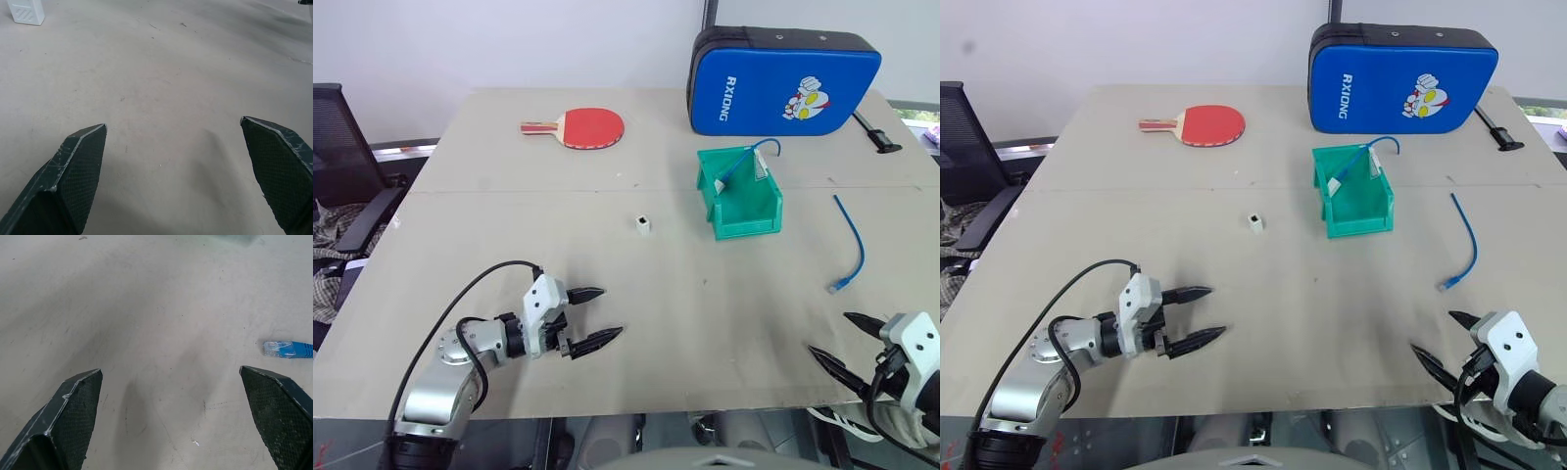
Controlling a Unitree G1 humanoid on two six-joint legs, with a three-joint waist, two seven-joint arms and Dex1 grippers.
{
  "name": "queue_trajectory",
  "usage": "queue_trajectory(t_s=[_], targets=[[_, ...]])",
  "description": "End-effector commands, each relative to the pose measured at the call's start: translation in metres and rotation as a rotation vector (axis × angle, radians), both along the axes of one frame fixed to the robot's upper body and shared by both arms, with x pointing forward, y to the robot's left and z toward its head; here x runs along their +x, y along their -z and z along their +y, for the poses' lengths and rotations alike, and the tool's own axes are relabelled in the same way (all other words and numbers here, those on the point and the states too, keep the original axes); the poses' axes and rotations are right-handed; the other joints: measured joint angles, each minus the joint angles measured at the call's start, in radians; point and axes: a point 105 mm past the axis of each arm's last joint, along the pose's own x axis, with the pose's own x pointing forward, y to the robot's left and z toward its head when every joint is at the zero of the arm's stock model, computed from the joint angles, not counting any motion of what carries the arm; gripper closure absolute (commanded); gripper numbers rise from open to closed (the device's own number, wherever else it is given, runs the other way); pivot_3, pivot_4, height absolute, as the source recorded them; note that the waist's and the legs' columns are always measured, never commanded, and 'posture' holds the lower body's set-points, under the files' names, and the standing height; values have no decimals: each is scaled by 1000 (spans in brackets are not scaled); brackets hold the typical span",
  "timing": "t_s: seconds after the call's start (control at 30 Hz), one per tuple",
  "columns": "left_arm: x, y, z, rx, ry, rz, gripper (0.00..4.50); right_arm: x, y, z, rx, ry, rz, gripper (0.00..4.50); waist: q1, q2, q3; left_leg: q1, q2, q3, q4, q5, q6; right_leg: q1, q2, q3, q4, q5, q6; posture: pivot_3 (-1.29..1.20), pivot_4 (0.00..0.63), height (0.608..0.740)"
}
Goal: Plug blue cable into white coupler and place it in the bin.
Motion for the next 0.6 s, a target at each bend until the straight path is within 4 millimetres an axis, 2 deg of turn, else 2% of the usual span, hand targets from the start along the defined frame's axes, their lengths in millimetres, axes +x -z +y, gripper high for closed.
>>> queue_trajectory(t_s=[0.03,0.1,0.2,0.37,0.47,0.6], targets=[[3,-19,-9,-66,11,-38,0,7,-18,1,-29,-8,-71,76,0,0,0,0,0,0,0,0,0,0,0,0,0,0,0,0,150,731],[5,-33,-21,-147,27,-23,0,15,-30,-3,-56,-11,-87,76,0,0,0,0,0,0,0,0,0,0,0,0,0,0,0,0,150,731],[1,-43,-34,-156,116,-38,0,27,-39,-11,-186,-101,-72,76,-1,0,-1,0,0,2,1,0,0,0,0,2,0,0,0,0,150,731],[-4,-48,-45,-110,249,-81,0,52,-46,-35,-455,-298,15,76,-1,0,-1,2,-1,1,1,0,0,2,3,2,0,1,-1,0,150,731],[-5,-48,-49,-83,312,-107,0,63,-46,-49,-584,-439,106,76,-1,0,-1,1,-1,1,0,0,0,1,4,2,0,1,-1,0,150,731],[-5,-51,-55,-82,343,-121,0,89,-42,-68,-744,-580,157,76,-3,0,0,1,0,1,0,0,0,1,5,3,-2,1,-1,0,150,731]])
